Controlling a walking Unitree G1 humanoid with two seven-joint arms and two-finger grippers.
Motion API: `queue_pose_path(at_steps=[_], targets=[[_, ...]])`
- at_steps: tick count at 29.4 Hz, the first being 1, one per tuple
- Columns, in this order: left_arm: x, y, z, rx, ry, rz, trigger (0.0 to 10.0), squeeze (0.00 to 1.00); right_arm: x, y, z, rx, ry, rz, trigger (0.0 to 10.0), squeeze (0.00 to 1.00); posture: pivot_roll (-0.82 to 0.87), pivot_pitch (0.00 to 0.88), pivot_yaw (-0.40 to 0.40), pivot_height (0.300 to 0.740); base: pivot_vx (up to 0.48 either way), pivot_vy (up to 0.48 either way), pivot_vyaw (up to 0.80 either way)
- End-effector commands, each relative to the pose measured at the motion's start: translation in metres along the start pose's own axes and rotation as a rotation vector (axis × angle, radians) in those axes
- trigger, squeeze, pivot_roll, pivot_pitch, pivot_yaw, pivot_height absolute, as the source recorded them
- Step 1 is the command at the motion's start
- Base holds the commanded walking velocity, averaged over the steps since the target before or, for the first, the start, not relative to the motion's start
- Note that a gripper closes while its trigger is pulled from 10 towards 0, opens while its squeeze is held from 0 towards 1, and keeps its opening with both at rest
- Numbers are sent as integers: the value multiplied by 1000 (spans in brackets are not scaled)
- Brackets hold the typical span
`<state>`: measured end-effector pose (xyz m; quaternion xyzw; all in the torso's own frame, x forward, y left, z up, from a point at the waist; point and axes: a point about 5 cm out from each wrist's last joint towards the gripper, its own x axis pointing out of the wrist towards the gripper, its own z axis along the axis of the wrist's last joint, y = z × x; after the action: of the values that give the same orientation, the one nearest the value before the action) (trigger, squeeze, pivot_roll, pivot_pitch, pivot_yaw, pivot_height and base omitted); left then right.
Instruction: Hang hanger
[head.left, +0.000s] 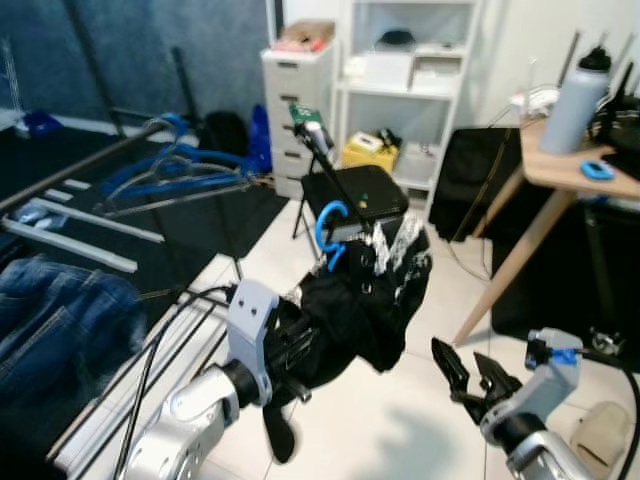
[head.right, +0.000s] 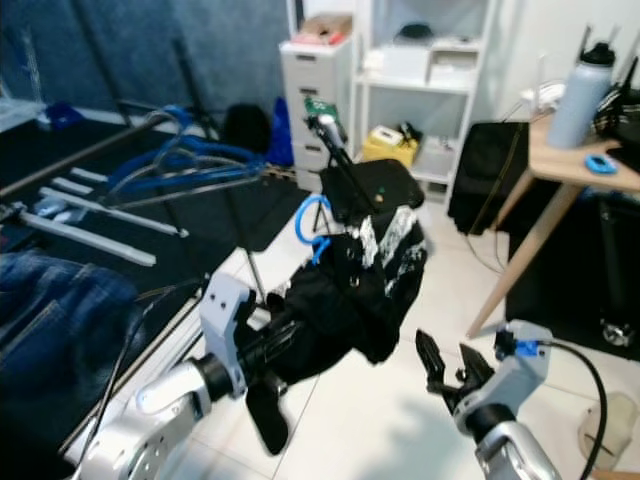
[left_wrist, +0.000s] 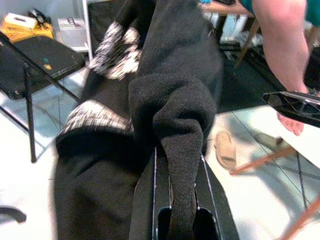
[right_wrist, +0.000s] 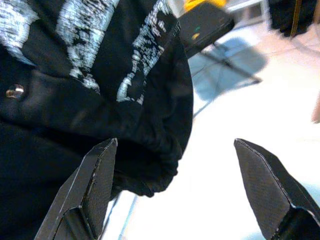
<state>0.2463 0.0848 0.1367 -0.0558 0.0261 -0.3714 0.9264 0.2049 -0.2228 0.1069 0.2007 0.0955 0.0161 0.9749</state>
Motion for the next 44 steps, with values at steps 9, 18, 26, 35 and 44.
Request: queue_pose_path(at_steps=[9,18,26,35,44], targets=[[-2,-1,5,19,-8,15,10000,0,0,13,-3,-34,11,83,10000,0,-107,3,57,740,464,0,89],[-4,1,-2,7,42,52,10000,0,-3,22,-5,-82,36,167,10000,0,-106,8,57,740,0,0,800],[0,4,-1,-28,54,148,10000,0,-6,25,-7,-98,50,199,10000,0,-108,14,56,740,0,0,800],[5,6,5,-59,28,231,10000,0,-6,24,-8,-101,56,205,10000,0,-108,16,55,740,0,0,800],[16,4,13,-101,-14,291,10000,0,-6,25,-8,-98,55,208,10000,0,-109,16,56,740,0,0,800]])
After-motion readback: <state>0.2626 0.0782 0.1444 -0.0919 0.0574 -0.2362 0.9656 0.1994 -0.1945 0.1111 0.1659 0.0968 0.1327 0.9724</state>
